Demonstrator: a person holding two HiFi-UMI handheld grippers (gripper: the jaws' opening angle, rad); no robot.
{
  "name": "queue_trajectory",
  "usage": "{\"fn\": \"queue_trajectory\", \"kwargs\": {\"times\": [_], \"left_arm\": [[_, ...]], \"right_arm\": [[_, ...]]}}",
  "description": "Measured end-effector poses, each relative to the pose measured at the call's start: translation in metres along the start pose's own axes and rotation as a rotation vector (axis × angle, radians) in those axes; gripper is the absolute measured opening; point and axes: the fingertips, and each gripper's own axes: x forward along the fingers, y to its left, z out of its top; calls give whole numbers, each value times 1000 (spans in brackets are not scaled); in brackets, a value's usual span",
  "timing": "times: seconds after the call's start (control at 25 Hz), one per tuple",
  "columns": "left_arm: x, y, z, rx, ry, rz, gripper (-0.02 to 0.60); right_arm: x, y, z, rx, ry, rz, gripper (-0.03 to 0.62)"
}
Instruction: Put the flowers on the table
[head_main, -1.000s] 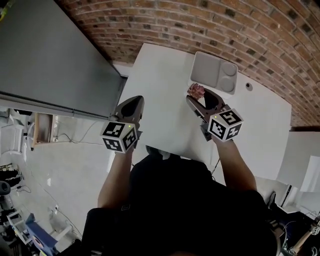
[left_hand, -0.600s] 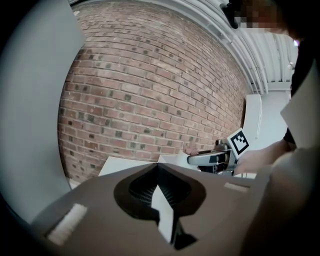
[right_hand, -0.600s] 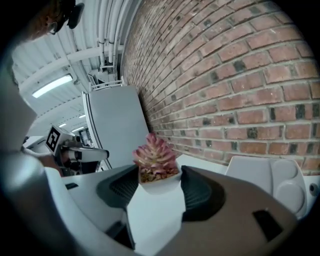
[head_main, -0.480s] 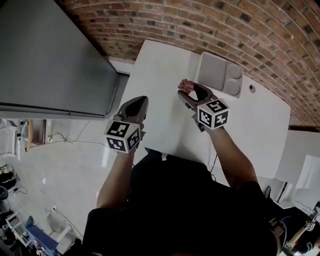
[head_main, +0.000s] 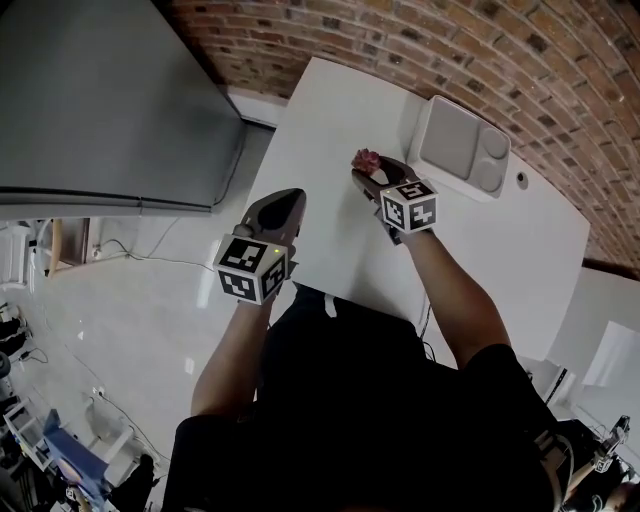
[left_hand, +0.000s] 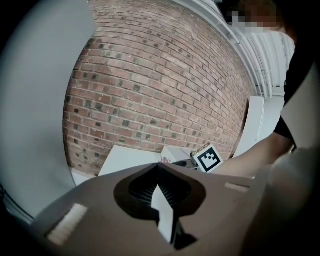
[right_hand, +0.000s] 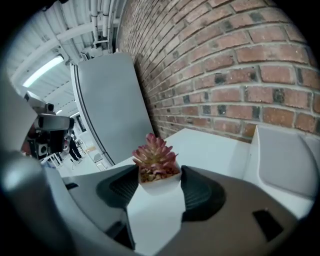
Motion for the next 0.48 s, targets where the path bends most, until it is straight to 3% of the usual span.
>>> {"fn": "queue_trajectory", "kwargs": {"times": [0.48], "left_arm": [[-25, 11, -22, -34, 31, 42, 3]], "right_arm": [[40, 8, -36, -69, 68, -5, 272]]}}
